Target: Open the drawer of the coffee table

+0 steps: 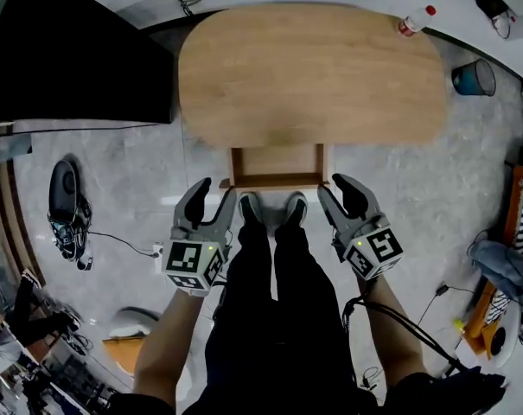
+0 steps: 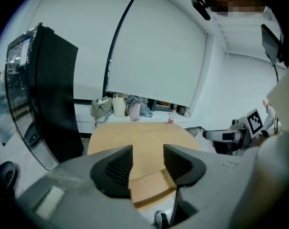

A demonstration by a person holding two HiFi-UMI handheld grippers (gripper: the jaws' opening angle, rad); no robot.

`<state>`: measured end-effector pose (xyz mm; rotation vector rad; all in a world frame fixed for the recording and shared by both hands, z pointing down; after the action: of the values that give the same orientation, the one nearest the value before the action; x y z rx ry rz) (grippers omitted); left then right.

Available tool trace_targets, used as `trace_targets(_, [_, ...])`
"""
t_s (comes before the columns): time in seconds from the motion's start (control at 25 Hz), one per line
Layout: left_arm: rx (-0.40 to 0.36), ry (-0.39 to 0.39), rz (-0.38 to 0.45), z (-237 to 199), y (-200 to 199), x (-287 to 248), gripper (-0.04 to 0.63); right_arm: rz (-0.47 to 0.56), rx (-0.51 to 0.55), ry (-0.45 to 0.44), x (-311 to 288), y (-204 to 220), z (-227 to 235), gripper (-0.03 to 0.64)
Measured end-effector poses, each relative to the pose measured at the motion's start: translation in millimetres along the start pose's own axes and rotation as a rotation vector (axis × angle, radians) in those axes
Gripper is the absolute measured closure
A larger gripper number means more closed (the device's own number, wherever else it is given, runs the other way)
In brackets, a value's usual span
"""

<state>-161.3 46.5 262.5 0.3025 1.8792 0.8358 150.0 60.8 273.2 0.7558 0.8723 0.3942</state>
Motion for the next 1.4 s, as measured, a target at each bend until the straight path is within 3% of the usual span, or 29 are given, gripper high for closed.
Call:
trace_targets(0.32, [-0.026, 0.006, 0.176, 26, -88, 58, 0.493, 0.099, 0.070, 0.079, 35, -97, -38, 0.573])
trace_targets(0.44, [-0.073, 0.018, 0.243, 36, -115, 86, 0.544, 0.155, 0.122, 0.079, 46, -129, -64, 0.611])
trace_targets(0.6, [-0.158, 0.040, 0.291, 45, -140, 118, 0.593, 0.205, 0.182, 0.058, 56, -166, -99, 0.615])
trace_targets(0.76, [-0.230, 0.040, 0.343, 48, -166, 143, 0.594, 0.249, 0.259, 0.050, 70, -201, -122, 0.615])
trace_targets(1.04, [-0.249, 0.035, 0.484, 48, -218, 173, 0.594, 0.349, 0.402, 0.100, 93, -261, -139, 0.615])
trace_targets(1.4, [-0.330, -0.027, 0.576, 37, -264, 188, 0.594, 0.424, 0.705, 0.268, 120, -323, -140, 0.617])
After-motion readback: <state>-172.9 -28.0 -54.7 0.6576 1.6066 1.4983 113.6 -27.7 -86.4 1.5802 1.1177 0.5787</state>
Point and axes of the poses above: the fingertips, and each gripper's own axes: x backward along the fingers, z to its right, y out of its underside, the point moved 10 cm from there along x, backward along the fingers, and after that the axes turned 10 degrees about -z, right-handed, at the moved point
